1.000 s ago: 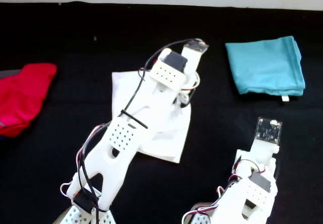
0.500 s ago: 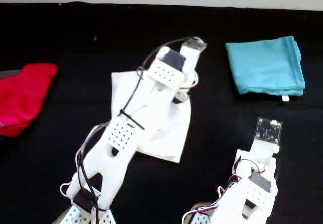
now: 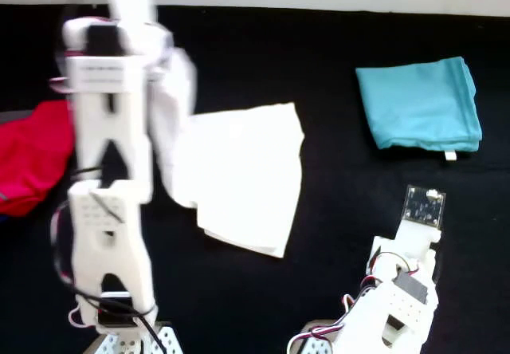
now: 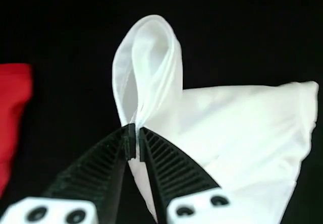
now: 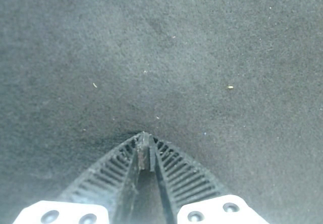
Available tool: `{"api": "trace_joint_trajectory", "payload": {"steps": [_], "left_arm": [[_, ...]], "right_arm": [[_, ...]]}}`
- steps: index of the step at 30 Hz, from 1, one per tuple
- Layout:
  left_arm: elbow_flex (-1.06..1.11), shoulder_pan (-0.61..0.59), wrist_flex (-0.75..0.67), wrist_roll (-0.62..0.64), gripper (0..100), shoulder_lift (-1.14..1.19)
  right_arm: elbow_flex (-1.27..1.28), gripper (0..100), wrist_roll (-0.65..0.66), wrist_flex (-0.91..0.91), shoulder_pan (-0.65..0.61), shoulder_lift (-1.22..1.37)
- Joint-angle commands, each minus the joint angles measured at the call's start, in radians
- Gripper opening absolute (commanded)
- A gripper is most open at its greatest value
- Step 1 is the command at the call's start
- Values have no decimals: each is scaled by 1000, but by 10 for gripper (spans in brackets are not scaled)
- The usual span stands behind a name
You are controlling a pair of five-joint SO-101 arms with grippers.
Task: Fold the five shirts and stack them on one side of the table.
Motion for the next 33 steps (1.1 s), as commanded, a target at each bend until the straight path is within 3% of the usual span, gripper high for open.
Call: {"api": "trace_joint_trajectory", "payload": {"steps": [1, 9, 11, 14, 18, 22, 27, 30, 33], "left_arm": [[33, -139, 6, -71, 8, -101], [369, -354, 5, -167, 8, -137], [475, -384, 5, -180, 8, -140], [605, -446, 5, -209, 8, -145], [714, -541, 5, -278, 8, -137], [768, -588, -40, -339, 8, -134], [780, -549, -86, -344, 15, -139], [779, -503, -81, -341, 83, -147], [748, -476, -81, -339, 166, -170]], "right_arm": [[41, 7, -2, -19, 5, -8], [16, 10, 3, 5, -13, -7], [-110, 30, 23, 180, -50, -4], [-394, 58, 25, 472, -191, -1], [-685, 59, 25, 667, -429, 2], [-800, 62, 25, 742, -670, 94], [-947, 63, 28, 805, -877, 407], [-1084, 77, 31, 858, -978, 568], [-1193, 171, 31, 901, -1055, 710]]}}
